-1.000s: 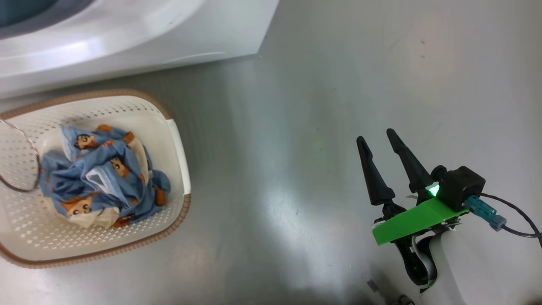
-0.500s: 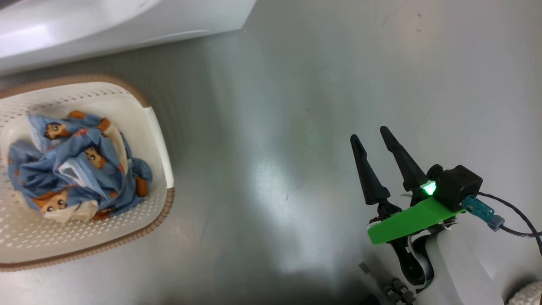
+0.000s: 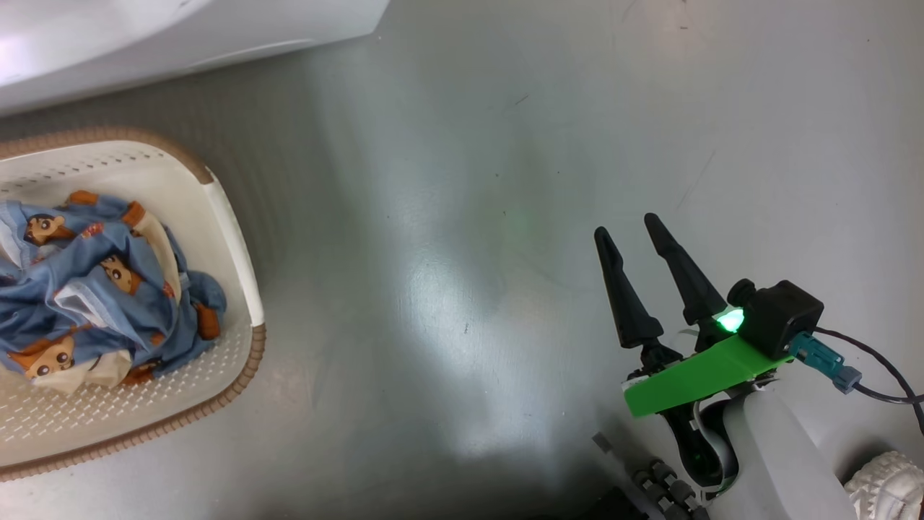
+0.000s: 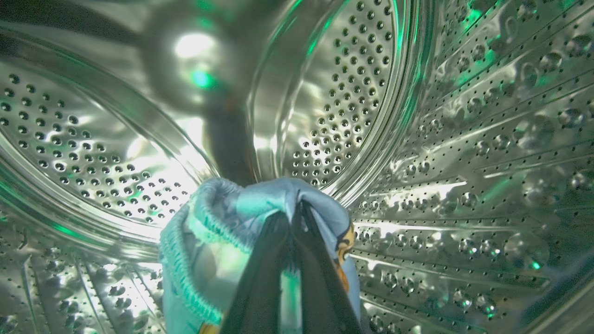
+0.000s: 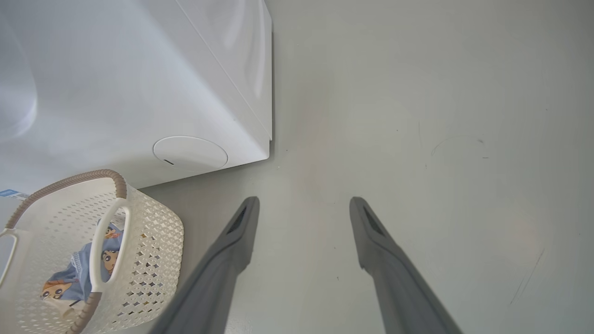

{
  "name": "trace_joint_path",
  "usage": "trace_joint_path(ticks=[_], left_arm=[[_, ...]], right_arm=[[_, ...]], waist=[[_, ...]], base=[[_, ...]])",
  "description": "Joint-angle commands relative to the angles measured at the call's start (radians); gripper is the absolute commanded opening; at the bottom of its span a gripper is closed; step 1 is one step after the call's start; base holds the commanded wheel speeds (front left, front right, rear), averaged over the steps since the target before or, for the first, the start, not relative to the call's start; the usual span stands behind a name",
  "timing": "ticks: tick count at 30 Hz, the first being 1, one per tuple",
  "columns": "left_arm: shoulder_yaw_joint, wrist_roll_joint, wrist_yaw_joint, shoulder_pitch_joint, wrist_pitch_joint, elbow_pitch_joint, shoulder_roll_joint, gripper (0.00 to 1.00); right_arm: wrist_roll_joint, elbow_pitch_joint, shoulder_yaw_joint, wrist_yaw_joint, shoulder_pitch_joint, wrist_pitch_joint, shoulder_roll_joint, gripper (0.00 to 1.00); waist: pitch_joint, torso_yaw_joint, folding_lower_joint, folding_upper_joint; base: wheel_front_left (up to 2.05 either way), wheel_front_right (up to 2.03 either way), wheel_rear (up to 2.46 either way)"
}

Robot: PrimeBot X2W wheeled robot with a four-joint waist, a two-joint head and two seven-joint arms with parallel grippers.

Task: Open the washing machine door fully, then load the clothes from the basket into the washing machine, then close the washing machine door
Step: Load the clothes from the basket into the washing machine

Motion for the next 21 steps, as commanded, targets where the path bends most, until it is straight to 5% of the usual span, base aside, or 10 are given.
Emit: trace_joint_path(ticks=[1, 6, 7, 8, 21], left_arm=[[0.005, -0.006, -0.003, -0.002, -0.003, -0.003, 0.060, 0.00], [-0.027, -0.028, -0.003, -0.019, 0.009, 0.082, 0.050, 0.00], [-0.034, -0.028, -0.003, -0.023, 0.008, 0.094, 0.051, 0.31], [-0.032, -0.030, -0.001, -0.026, 0.006, 0.105, 0.051, 1.00], [0.016, -0.017, -0.002, 0.086, -0.003, 0.050, -0.006, 1.00]], right_arm=[[0.008, -0.015, 0.027, 0.002, 0.036, -0.005, 0.005, 1.00], [0.009, -0.011, 0.023, 0.002, 0.030, -0.005, 0.005, 1.00], [0.008, -0.011, 0.022, 0.002, 0.028, -0.005, 0.005, 1.00], [0.008, -0.011, 0.020, 0.002, 0.026, -0.005, 0.005, 1.00], [-0.022, -0.001, -0.019, 0.002, 0.004, -0.005, 0.005, 1.00]], waist=[[-0.002, 0.000, -0.0001, -0.0001], [-0.009, 0.007, -0.0001, -0.0001], [-0.011, 0.008, -0.0001, -0.0001], [-0.014, 0.010, -0.0001, -0.0001], [-0.077, 0.060, -0.0001, -0.0001]], base=[[0.00, 0.00, 0.00], [0.00, 0.00, 0.00], [0.00, 0.00, 0.00], [0.00, 0.00, 0.00], [0.00, 0.00, 0.00]])
